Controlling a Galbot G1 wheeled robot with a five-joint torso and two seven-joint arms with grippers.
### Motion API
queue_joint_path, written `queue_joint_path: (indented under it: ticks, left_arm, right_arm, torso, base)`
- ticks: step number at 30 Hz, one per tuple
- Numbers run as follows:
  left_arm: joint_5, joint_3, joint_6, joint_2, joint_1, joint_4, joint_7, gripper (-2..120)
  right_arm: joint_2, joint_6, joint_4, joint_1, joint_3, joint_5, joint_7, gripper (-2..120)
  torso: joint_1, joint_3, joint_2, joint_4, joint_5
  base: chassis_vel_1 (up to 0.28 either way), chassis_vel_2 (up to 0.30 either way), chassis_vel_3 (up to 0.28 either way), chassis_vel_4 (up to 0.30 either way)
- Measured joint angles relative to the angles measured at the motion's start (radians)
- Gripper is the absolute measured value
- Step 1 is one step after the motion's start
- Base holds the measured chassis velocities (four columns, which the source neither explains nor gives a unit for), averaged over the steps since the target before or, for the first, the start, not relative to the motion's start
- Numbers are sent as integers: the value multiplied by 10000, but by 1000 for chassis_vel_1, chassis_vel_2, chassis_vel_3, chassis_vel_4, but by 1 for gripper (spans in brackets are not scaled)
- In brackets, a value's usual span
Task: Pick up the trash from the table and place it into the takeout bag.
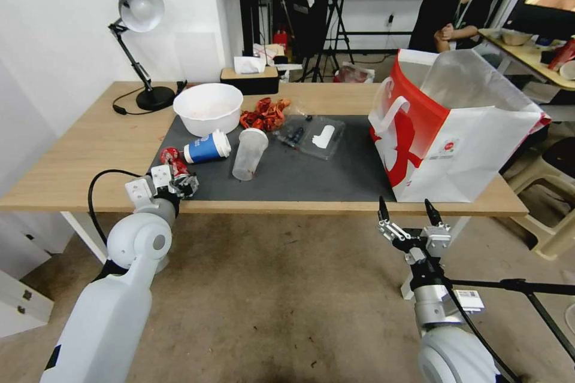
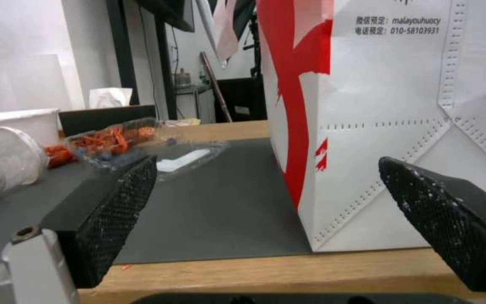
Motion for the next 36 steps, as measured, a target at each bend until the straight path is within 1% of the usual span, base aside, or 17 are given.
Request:
queue_joint_path:
  ticks: [8, 12, 13, 14, 15, 17, 19, 20, 22, 23, 25, 26, 29, 30, 33, 34, 36]
  left_arm:
    - [501, -96, -160, 45, 258, -39, 309, 51]
    - [1188, -189, -692, 68, 472, -38, 756, 51]
    - [1435, -221, -923, 72, 535, -32, 966, 51]
    - [1899, -267, -1799, 91, 645, 30, 1409, 51]
    - [1899, -267, -1799, 91, 645, 30, 1409, 51]
    - [2720, -326, -3529, 101, 767, 262, 2515, 51]
    - [3321, -336, -4765, 101, 813, 433, 3431, 51]
    - [3321, -336, -4765, 101, 813, 433, 3431, 51]
    - [3538, -325, -5675, 101, 818, 468, 4102, 51]
    - [3538, -325, -5675, 101, 818, 468, 4102, 51]
    - [3559, -266, -6414, 103, 733, 476, 4550, 51]
    - [3559, -266, -6414, 103, 733, 476, 4550, 51]
    - [3268, -10, -7514, 399, 386, 600, 5486, 51]
    - [3268, -10, -7514, 399, 386, 600, 5486, 51]
    - [2747, 538, -7976, 984, -129, 673, 6278, 51]
    - [2747, 538, -7976, 984, -129, 673, 6278, 51]
    - [2111, 1088, -8083, 1473, -641, 713, 6791, 51]
  right_arm:
    - [2, 22, 13, -36, 7, -7, -3, 98]
    - [2, 26, 26, -49, 26, -8, -5, 98]
    - [1, 26, 28, -51, 26, -8, -5, 98]
    - [6, 28, 29, -59, 27, -10, -7, 98]
    - [6, 28, 29, -59, 27, -10, -7, 98]
    - [35, 42, 27, -80, 26, -36, -9, 98]
    - [60, 58, 17, -127, 17, -60, -11, 98]
    - [60, 58, 17, -127, 17, -60, -11, 98]
    - [64, 65, -14, -151, 13, -93, -12, 100]
    - [64, 65, -14, -151, 13, -93, -12, 100]
    - [70, 67, -32, -168, 14, -110, -12, 100]
    - [70, 67, -32, -168, 14, -110, -12, 100]
    - [95, 76, -73, -198, 17, -128, -12, 100]
    - [95, 76, -73, -198, 17, -128, -12, 100]
    - [92, 91, -120, -186, 17, -135, -11, 100]
    - [92, 91, -120, -186, 17, -135, -11, 100]
    - [67, 94, -140, -159, 20, -135, -10, 100]
  torso:
    - [0, 0, 0, 1, 0]
    - [0, 2, -1, 4, -6]
    - [1, 3, -1, 6, -8]
    - [0, 2, -1, 7, -2]
    - [0, 2, -1, 7, -2]
    - [0, 2, -1, 3, -1]
    - [1, 2, -2, 3, -3]
    - [1, 2, -2, 3, -3]
    - [1, 2, -1, 2, 1]
    - [1, 2, -1, 2, 1]
    - [1, 2, -2, 3, -1]
    - [1, 2, -2, 3, -1]
    - [1, 2, -2, 2, -2]
    - [1, 2, -2, 2, -2]
    - [1, 2, -2, 3, -2]
    - [1, 2, -2, 3, -2]
    - [1, 3, -2, 0, -1]
  base:
    - [0, 0, 0, 0]
    - [0, 0, 0, 0]
    - [0, 0, 0, 0]
    - [0, 0, 0, 0]
    - [0, 0, 0, 0]
    - [0, 0, 0, 0]
    - [0, 0, 0, 0]
    - [0, 0, 0, 0]
    - [0, 0, 0, 0]
    - [0, 0, 0, 0]
    - [0, 0, 0, 0]
    - [0, 0, 0, 0]
    - [0, 0, 0, 0]
    - [0, 0, 0, 0]
    - [0, 0, 0, 0]
    - [0, 0, 0, 0]
    - [0, 0, 0, 0]
